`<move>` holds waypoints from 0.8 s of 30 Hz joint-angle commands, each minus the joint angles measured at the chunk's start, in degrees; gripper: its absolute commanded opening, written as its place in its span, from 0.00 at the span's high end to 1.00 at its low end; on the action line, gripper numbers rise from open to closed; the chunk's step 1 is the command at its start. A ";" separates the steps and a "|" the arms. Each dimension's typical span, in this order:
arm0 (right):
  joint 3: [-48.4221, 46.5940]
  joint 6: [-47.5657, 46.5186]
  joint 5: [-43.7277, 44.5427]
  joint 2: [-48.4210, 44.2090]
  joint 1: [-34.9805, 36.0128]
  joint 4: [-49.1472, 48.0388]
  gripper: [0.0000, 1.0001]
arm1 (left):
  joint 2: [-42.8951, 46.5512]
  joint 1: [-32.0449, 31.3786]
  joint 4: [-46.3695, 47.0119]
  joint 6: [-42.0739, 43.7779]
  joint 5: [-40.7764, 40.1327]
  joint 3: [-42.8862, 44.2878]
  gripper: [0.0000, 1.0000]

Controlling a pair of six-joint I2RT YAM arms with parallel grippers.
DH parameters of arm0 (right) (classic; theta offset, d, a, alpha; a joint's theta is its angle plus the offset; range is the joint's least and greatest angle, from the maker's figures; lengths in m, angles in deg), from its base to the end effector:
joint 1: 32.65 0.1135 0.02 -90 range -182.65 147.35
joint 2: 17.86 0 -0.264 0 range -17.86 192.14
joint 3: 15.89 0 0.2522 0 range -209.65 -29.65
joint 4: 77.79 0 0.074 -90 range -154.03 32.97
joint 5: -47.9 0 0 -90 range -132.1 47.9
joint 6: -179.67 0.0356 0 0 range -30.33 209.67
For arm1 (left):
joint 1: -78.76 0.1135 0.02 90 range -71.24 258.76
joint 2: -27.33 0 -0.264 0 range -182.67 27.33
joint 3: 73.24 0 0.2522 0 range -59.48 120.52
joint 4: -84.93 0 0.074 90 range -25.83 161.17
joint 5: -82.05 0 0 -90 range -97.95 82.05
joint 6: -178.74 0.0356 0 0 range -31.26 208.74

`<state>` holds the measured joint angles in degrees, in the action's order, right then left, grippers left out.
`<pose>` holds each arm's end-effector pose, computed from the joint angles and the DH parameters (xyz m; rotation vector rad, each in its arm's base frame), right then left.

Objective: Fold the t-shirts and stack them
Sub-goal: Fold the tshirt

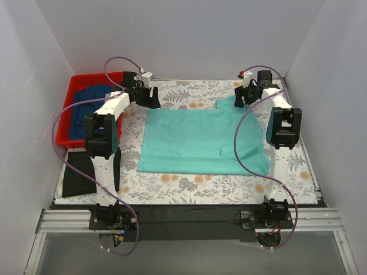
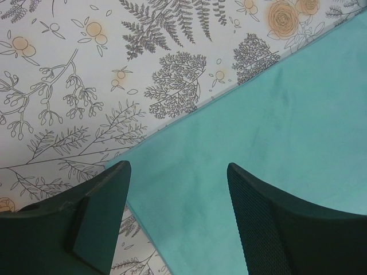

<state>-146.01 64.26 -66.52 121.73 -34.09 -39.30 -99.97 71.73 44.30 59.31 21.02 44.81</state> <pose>0.5412 0.0011 0.1641 -0.6711 2.2315 0.2816 0.4908 -0.0779 0.2026 -0.2529 2.4848 -0.8942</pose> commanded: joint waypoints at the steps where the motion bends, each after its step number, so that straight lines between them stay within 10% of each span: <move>1: -4.57 0.27 2.27 1.21 -0.06 -4.17 0.25 | 0.57 0.08 0.86 0.60 0.65 -1.28 0.34; 24: -8.80 2.47 4.47 7.98 3.54 -7.42 0.70 | -0.05 0.08 -0.55 6.58 -1.46 -0.93 0.35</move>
<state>-153.64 67.60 -63.01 128.29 -31.73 -46.18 -102.53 71.75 44.17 64.01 20.67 44.02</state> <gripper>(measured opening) 0.314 0.655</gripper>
